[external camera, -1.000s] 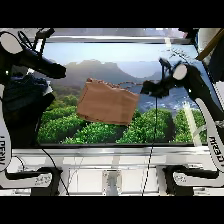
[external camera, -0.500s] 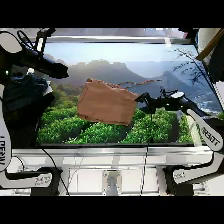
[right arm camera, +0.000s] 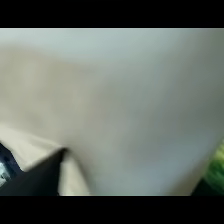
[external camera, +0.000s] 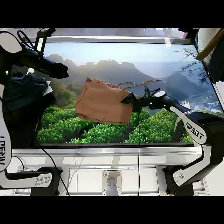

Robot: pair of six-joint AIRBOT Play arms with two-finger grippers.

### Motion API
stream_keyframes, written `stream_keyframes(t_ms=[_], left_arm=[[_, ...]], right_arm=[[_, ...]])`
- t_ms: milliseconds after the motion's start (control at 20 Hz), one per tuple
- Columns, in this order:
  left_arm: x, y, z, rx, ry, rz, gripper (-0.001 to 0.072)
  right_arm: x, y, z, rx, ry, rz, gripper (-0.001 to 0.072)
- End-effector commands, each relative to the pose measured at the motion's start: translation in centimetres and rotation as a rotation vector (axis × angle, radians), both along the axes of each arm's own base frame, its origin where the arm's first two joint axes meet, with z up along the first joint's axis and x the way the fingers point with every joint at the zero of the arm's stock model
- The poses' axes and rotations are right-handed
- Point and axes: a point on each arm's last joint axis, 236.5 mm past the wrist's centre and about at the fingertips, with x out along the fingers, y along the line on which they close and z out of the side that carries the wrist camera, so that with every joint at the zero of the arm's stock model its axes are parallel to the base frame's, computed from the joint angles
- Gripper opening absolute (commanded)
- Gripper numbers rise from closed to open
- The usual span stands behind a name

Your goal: Fold the clothes and pants, and hang the long-sleeved shirts on hangers.

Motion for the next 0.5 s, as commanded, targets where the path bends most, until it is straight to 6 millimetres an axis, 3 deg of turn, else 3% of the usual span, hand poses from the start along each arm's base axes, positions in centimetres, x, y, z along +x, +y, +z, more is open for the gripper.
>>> stream_keyframes(t_ms=[0,100,250,350,450], left_arm=[[0.0,0.0,0.0,0.001,-0.001,-0.001,0.0008],[0.0,0.0,0.0,0.001,-0.001,-0.001,0.0008],[0.0,0.0,0.0,0.001,-0.001,0.0,0.0008],[0.0,0.0,0.0,0.001,-0.001,0.0,0.0008],[0.0,0.0,0.0,0.002,-0.002,-0.002,0.0008]], right_arm=[[2.2,1.5,1.7,-0.002,-0.082,-0.008,0.0068],[3.8,0.8,4.0,0.009,-0.134,0.006,0.0035],[5.6,-3.5,7.5,-0.035,-0.212,0.067,0.0034],[6.4,-9.0,9.8,-0.076,-0.243,0.053,0.0034],[6.7,-15.9,11.4,-0.149,-0.265,-0.019,0.0033]])
